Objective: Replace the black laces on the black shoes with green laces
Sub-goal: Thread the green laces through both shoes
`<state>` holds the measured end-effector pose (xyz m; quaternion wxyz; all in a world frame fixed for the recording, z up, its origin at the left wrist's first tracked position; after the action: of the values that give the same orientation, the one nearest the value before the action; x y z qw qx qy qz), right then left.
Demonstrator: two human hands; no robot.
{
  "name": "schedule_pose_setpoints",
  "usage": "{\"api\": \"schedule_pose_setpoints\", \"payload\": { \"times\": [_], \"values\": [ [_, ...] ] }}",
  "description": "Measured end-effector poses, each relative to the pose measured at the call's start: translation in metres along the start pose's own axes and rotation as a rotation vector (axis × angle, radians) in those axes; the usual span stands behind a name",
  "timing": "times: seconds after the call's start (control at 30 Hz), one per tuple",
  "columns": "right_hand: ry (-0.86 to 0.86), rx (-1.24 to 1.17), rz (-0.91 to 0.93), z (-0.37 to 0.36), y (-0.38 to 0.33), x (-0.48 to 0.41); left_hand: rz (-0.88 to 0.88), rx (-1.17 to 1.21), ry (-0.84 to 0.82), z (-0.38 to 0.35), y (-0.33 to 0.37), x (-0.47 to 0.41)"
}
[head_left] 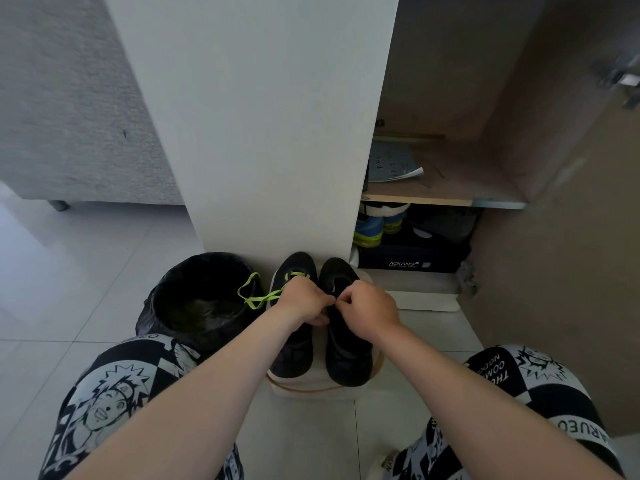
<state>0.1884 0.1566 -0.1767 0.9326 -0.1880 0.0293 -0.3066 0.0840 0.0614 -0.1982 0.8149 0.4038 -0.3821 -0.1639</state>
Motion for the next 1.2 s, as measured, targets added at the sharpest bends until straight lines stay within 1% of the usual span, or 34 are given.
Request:
{"api": "schedule_pose_setpoints", "payload": {
  "times": [0.13,0.23,0.3,0.37,0.5,0.57,0.63,0.67,0.7,0.77,0.87,0.93,1.13,1.2],
  "values": [
    [0.026,0.075,-0.019,-0.001,-0.004,-0.003,-0.081,-0.118,0.023,0.000,0.005,0.000],
    [-0.058,0.143,0.024,-0.003,-0.005,-0.005,-0.138,-0.218,0.048,0.000,0.010,0.002],
    [-0.076,0.182,0.063,-0.001,-0.004,-0.006,-0.150,-0.226,0.039,-0.002,0.012,0.003],
    [-0.047,0.191,0.059,-0.002,-0.003,-0.005,-0.151,-0.224,0.007,-0.002,0.011,0.002],
    [-0.054,0.135,0.041,-0.004,-0.001,-0.005,-0.168,-0.251,-0.016,0.000,0.010,0.001],
    [-0.088,0.200,0.122,0.001,-0.004,-0.006,-0.193,-0.261,-0.020,-0.002,0.012,0.004],
    [-0.074,0.317,0.229,0.004,-0.011,-0.006,-0.215,-0.277,-0.021,-0.002,0.013,0.007],
    [-0.060,0.339,0.252,0.004,-0.014,-0.005,-0.212,-0.276,-0.019,-0.001,0.013,0.007],
    [-0.048,0.346,0.257,0.002,-0.015,-0.004,-0.202,-0.263,-0.015,0.000,0.011,0.006],
    [-0.038,0.278,0.208,0.000,-0.012,-0.004,-0.171,-0.186,-0.013,0.001,0.006,0.004],
    [-0.058,0.148,0.143,0.003,-0.007,-0.007,-0.099,0.027,-0.026,0.000,-0.003,0.004],
    [-0.072,0.134,0.137,0.003,-0.009,-0.008,-0.060,0.135,-0.036,-0.001,-0.008,0.003],
    [-0.062,0.139,0.121,0.000,-0.010,-0.007,-0.060,0.165,-0.021,-0.006,-0.012,0.002],
    [-0.043,0.092,0.067,0.001,-0.007,-0.009,-0.035,0.203,-0.036,-0.003,-0.011,0.001]
  ]
}}
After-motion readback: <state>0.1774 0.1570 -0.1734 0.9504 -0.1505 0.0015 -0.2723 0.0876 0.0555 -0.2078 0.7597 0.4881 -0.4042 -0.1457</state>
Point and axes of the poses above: each hand's wrist, its own x-axis away from the middle knuckle, its own z-axis out of the back of the hand, y = z × x, the point moved 5 cm from there along -x, towards the middle knuckle, and after that the axes turned 3 degrees about x, right-handed, at the moved point
